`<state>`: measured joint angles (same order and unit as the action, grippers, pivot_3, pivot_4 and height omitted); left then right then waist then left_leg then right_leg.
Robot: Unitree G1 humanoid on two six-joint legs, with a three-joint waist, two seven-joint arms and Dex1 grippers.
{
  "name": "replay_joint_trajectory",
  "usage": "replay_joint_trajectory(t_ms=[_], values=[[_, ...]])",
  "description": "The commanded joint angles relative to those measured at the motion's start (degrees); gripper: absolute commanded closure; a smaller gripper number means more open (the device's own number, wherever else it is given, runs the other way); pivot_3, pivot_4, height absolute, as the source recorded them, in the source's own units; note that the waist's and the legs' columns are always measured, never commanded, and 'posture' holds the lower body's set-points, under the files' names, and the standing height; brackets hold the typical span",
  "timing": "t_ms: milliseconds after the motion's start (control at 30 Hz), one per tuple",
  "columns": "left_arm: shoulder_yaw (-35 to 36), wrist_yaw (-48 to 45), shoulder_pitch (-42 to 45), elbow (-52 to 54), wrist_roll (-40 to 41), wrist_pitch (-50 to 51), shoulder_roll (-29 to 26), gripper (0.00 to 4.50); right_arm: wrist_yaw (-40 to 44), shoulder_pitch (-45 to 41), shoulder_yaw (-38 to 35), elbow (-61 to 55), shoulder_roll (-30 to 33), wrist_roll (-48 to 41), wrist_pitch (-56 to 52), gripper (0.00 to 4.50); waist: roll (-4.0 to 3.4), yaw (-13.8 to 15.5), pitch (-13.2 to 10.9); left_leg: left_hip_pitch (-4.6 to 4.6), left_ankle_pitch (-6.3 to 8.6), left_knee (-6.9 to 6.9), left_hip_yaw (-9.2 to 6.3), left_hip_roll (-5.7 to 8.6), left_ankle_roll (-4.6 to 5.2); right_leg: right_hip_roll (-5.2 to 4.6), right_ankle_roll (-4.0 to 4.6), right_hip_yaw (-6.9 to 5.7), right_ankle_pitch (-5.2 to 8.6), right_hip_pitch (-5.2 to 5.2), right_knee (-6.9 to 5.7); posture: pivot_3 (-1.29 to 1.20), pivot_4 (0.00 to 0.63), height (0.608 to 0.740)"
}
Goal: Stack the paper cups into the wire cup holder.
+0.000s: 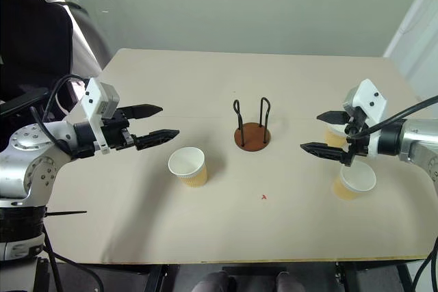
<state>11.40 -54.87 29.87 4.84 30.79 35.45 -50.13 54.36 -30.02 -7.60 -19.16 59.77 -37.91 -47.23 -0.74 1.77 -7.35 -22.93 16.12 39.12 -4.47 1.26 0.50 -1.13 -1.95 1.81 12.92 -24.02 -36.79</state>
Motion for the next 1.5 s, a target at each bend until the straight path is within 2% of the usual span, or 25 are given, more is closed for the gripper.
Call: replay_joint_trajectory(t_ms=[33,300,633,867,1000,1500], values=[[2.1,0.1,0.0,2.1,0.8,0.1,-1.0,0.0,1.1,-1.4,-0.3,-0.3,0.6,0.5,0.8,0.02,0.0,0.0,0.0,0.0,0.0,0.0,0.0,0.0,0.0,0.0,0.0,0.0,0.0,0.0,0.0,0.0,0.15,0.74],[0.9,0.7,1.9,0.6,0.2,-1.0,-0.1,0.0,1.5,-3.5,0.3,1.3,0.9,1.5,0.1,0.02,0.0,0.0,0.0,0.0,0.0,0.0,0.0,0.0,0.0,0.0,0.0,0.0,0.0,0.0,-0.01,0.0,0.15,0.74],[-1.6,-1.6,5.5,-3.3,-1.1,-2.7,0.4,0.0,0.2,-3.9,-0.8,-0.4,0.9,-0.9,-5.8,0.02,0.0,0.0,0.0,0.0,0.0,0.01,0.0,0.0,-0.01,0.0,0.0,0.0,0.0,0.0,-0.01,0.0,0.15,0.74],[-3.9,-4.5,8.3,-7.4,-3.6,-5.1,-0.1,0.0,-1.6,-7.5,3.7,-0.4,-3.8,-0.9,-8.4,0.02,0.0,-0.2,0.0,0.01,-0.01,0.02,0.0,-0.01,0.01,0.0,0.0,0.0,0.0,-0.01,-0.03,0.0,0.15,0.74],[-4.3,-5.2,9.9,-8.8,-4.7,-6.1,-0.1,0.0,0.4,-9.7,7.6,0.8,-5.1,0.3,-8.3,0.02,0.0,-0.1,0.0,-0.01,-0.02,0.02,-0.01,0.01,0.03,0.0,0.0,-0.01,0.0,-0.02,0.01,0.0,0.15,0.74],[-3.3,-5.2,8.8,-7.4,-5.1,-6.0,-0.5,0.0,-0.2,-16.3,18.2,15.0,-13.8,13.8,2.1,0.02,0.0,-0.3,0.0,-0.04,-0.03,0.0,-0.03,-0.01,0.07,-0.01,0.0,-0.03,0.0,-0.06,0.01,0.0,0.15,0.74]])
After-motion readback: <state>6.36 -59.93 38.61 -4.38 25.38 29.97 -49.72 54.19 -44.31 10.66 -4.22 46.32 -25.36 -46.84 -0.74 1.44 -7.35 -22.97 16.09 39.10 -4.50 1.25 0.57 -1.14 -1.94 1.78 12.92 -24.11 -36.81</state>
